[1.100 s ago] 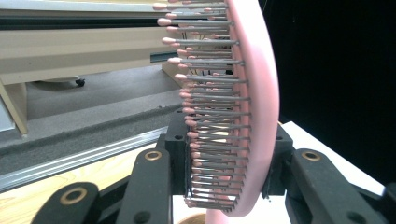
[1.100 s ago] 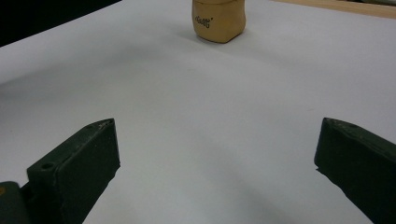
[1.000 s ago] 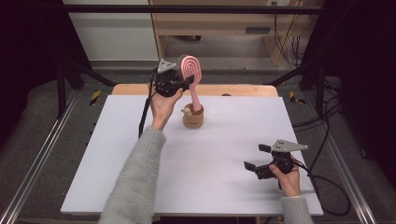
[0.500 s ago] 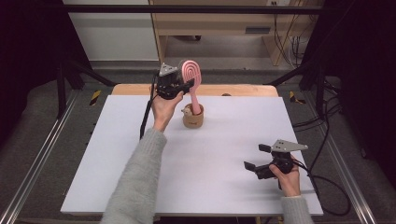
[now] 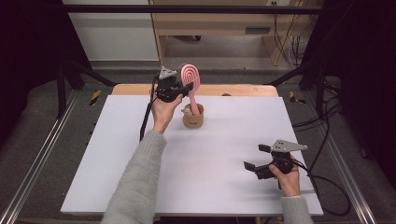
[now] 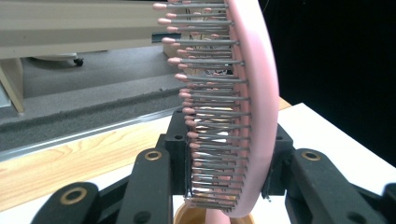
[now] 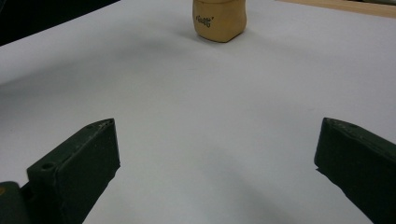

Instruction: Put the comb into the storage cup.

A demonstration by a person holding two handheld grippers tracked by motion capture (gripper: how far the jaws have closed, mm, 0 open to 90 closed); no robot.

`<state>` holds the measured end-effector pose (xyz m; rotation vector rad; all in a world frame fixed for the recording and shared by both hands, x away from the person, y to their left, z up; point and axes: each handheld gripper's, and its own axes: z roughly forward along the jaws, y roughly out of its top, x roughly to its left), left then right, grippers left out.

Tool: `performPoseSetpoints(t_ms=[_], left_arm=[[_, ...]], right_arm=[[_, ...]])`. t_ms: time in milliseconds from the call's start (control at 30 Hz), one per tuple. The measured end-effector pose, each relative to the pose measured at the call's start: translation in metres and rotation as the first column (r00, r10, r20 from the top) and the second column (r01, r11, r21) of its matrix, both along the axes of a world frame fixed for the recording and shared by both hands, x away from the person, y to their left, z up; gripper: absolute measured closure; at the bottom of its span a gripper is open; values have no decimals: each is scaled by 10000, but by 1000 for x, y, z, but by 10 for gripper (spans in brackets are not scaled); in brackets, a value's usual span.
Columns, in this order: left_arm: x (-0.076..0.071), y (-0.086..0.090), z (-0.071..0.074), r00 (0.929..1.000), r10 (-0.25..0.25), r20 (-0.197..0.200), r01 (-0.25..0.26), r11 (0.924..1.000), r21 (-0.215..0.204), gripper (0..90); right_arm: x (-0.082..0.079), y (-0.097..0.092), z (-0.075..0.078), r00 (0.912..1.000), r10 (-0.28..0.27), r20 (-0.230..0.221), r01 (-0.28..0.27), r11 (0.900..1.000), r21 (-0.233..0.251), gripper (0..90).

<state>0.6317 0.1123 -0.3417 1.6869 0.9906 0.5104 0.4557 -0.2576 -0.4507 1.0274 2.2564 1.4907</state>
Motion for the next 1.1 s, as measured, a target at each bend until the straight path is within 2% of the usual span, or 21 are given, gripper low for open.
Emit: performPoseSetpoints(t_ms=[500, 600, 833, 1100], left_arm=[[4, 4, -15, 9994, 89, -339, -90, 10000, -18, 629], [5, 7, -18, 9989, 108, -446, -113, 9999, -123, 628], [7, 11, -26, 9980, 210, -603, -210, 9998, -5, 628], [7, 13, -27, 9981, 292, -547, -297, 9995, -83, 624]], right_arm=[[0, 0, 0, 10000, 1, 8, -1, 10000, -30, 4], [0, 0, -1, 10000, 9, 32, -9, 10000, -57, 4], [0, 1, -1, 10000, 10, 13, -10, 10000, -68, 4], [0, 1, -1, 10000, 7, 19, -7, 10000, -73, 4]])
